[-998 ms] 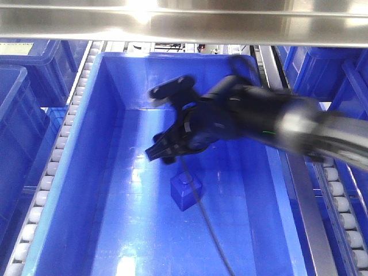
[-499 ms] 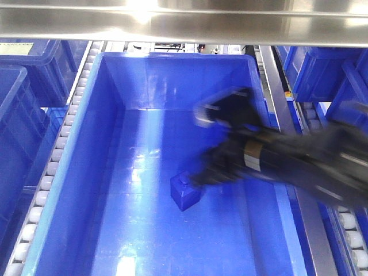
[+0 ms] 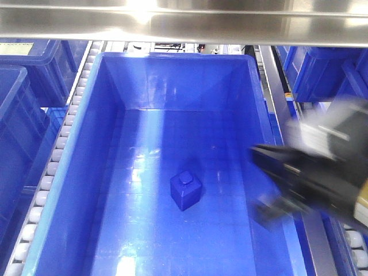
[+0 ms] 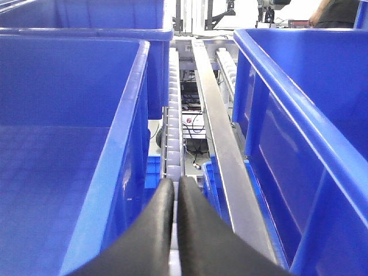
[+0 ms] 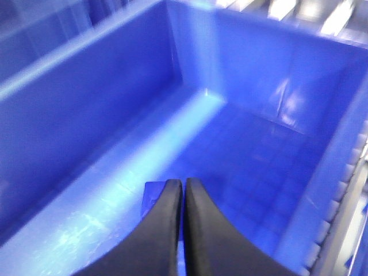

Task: Pour parts from conveyor to right shelf

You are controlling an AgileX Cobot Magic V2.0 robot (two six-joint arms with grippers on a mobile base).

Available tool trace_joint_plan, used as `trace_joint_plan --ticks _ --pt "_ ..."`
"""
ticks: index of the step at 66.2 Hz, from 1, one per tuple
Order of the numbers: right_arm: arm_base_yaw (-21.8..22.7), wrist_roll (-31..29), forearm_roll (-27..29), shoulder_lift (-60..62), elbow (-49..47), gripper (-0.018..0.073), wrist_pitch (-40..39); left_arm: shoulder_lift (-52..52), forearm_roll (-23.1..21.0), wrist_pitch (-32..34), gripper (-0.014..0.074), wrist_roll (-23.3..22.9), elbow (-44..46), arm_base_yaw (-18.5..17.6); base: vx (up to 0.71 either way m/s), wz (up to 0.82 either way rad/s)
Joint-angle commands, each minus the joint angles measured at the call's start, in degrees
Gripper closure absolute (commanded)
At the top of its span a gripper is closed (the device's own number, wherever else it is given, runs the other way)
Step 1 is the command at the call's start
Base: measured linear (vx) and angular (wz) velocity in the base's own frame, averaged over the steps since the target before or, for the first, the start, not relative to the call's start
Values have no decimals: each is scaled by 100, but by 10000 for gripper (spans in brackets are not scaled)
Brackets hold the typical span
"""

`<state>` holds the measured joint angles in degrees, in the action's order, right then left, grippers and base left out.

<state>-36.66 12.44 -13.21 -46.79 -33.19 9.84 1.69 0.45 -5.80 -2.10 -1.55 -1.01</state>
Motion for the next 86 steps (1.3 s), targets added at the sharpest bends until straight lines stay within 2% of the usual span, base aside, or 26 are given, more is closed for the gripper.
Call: trace_joint_plan --ticks 1,18,30,41,58,76,86 --pt "30 -14 -42 382 77 568 -421 102 -45 454 602 -49 112 -42 0 0" --pt "30 -14 -34 932 542 568 -458 102 -45 454 602 -49 112 -42 0 0" --pt "95 -14 423 1505 1053 568 -547 102 -45 454 602 -49 112 -42 0 0" --pt "1045 -14 651 2022 1738 568 -984 102 -45 454 602 -49 112 -42 0 0" --pt "2450 -14 651 3198 2343 568 -1024 102 -45 454 602 -49 112 -42 0 0" --pt "3732 -14 651 4082 2915 568 -984 102 -45 454 602 -49 112 -42 0 0" --pt "4241 -14 645 4475 3302 568 -984 102 -45 454 602 -49 112 -42 0 0"
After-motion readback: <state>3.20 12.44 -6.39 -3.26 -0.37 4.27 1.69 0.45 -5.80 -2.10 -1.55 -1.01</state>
